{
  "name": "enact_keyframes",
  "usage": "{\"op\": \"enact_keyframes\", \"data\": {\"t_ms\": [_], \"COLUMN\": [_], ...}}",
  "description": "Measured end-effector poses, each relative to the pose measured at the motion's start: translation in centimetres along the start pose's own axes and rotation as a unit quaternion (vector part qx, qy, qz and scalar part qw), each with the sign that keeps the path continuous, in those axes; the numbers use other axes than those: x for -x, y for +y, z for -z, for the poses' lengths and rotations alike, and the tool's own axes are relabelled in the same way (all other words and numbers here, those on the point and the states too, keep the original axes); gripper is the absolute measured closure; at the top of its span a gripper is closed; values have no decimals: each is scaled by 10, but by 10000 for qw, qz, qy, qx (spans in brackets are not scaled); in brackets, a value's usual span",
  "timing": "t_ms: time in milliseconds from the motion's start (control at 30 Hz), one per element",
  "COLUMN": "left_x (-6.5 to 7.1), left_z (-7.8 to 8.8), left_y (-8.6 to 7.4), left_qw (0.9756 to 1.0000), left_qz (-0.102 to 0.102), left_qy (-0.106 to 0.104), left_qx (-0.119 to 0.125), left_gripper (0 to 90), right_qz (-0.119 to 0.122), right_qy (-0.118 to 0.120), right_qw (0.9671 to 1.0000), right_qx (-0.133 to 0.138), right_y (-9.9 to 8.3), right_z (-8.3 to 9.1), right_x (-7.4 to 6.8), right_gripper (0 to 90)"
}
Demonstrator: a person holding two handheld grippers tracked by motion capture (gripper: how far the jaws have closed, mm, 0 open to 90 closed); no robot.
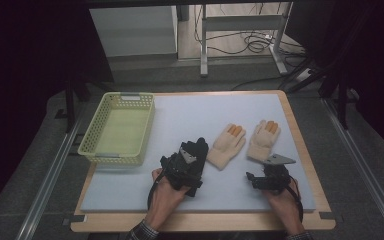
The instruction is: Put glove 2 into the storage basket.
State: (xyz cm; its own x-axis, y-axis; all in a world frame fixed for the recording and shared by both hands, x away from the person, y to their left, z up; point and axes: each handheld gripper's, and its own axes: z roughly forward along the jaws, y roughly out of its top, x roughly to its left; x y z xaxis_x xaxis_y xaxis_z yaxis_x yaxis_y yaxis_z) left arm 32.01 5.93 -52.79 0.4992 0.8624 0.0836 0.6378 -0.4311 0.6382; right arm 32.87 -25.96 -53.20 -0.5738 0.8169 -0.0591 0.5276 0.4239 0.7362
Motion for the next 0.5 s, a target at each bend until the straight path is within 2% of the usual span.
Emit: {"op": "enact_keyframes", "data": {"t_ms": [33, 100, 167, 300, 400, 433, 500], "left_x": [-3, -10, -10, 6, 5, 2, -6], "left_z": [-1, -4, -7, -6, -6, -4, 0], "left_y": [-1, -2, -3, -2, -1, 0, 1], "left_qw": [9999, 9987, 9971, 9985, 9978, 9976, 9973], "left_qz": [79, 265, 316, 18, -47, -64, -128], "left_qy": [-91, -408, -660, -476, -574, -591, -610], "left_qx": [-38, -137, -229, -283, -338, -348, -377], "left_gripper": [0, 0, 0, 0, 3, 32, 162], "right_qz": [1, -3, -3, -9, -8, -7, -4], "right_qy": [2, 4, 1, 5, -2, -5, -4], "right_qw": [10000, 10000, 10000, 10000, 10000, 10000, 10000], "right_qx": [-2, -4, -3, -9, -6, -5, -4], "right_y": [0, 0, 0, 0, 0, 0, 0], "right_z": [0, 0, 0, 0, 0, 0, 0], "right_x": [0, 0, 0, 0, 0, 0, 0], "right_gripper": [205, 205, 204, 204, 204, 204, 204]}}
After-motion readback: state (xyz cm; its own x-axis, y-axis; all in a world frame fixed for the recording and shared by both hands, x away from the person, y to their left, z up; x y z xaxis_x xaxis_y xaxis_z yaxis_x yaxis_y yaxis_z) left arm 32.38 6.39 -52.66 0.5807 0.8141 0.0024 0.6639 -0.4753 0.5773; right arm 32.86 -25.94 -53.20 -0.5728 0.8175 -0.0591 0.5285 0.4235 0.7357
